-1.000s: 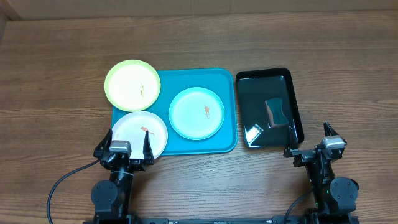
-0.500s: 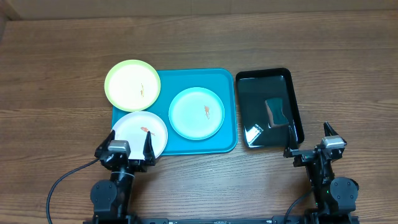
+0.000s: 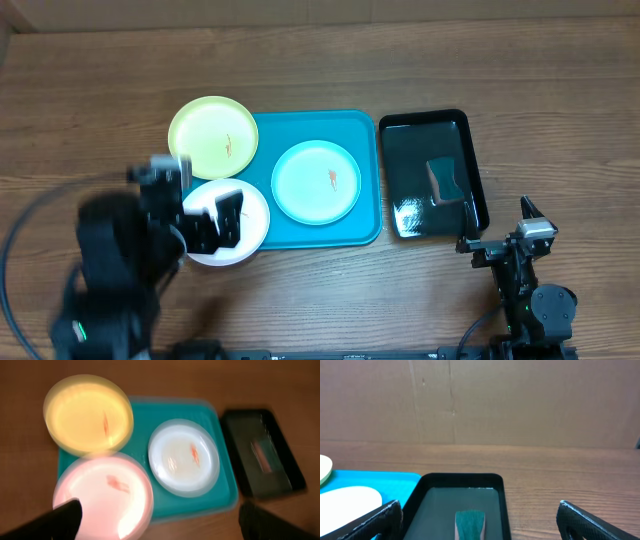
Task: Clean dirty plates on tray and stack at the side
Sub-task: 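Move the left gripper to the light-blue plate's left rim, then grip the light-blue plate rim with the left gripper and hold it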
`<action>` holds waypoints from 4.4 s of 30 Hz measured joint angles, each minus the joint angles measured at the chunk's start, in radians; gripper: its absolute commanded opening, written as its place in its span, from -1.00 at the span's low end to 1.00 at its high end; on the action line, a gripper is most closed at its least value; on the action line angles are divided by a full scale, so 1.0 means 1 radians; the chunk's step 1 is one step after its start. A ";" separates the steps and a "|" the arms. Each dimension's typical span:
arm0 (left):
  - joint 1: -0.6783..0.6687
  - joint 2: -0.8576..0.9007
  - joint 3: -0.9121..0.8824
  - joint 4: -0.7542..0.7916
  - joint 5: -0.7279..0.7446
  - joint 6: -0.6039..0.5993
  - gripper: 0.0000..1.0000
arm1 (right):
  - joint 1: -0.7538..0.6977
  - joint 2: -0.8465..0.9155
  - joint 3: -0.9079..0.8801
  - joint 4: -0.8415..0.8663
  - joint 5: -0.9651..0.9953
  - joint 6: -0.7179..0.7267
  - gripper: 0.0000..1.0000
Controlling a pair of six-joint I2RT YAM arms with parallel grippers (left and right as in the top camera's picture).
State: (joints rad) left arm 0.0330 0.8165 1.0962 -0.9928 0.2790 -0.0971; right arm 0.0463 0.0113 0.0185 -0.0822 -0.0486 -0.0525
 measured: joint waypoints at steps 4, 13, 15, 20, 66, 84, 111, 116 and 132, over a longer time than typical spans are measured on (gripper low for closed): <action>0.000 0.344 0.327 -0.303 0.080 0.005 -0.03 | 0.000 -0.001 0.000 -0.001 0.000 0.000 1.00; -0.022 0.629 0.380 -0.451 0.188 0.048 -0.92 | 0.000 -0.001 0.000 -0.001 0.000 0.001 1.00; -0.050 0.644 0.367 -0.443 0.185 0.048 -0.91 | 0.000 -0.001 0.000 -0.001 0.000 0.000 1.00; -0.152 0.644 0.319 -0.355 0.090 -0.035 -0.53 | 0.000 -0.001 0.000 -0.001 0.000 0.000 1.00; -0.336 1.027 0.101 0.249 -0.340 -0.289 -0.53 | 0.000 -0.001 0.000 0.000 0.000 0.000 1.00; -0.337 1.043 0.096 0.249 -0.354 -0.289 -0.55 | 0.000 -0.001 0.000 -0.001 0.000 0.000 1.00; -0.337 1.045 0.093 0.268 -0.354 -0.289 -0.53 | 0.000 -0.001 0.000 -0.001 0.000 0.001 1.00; -0.337 1.045 0.093 0.268 -0.354 -0.289 -0.53 | 0.000 -0.001 0.000 0.000 0.000 0.000 1.00; -0.337 1.045 0.093 0.272 -0.354 -0.289 -0.52 | 0.000 -0.001 0.000 -0.001 0.000 0.000 1.00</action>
State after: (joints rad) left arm -0.3038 1.8614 1.1896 -0.7204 -0.0753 -0.3859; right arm 0.0463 0.0105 0.0185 -0.0830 -0.0486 -0.0521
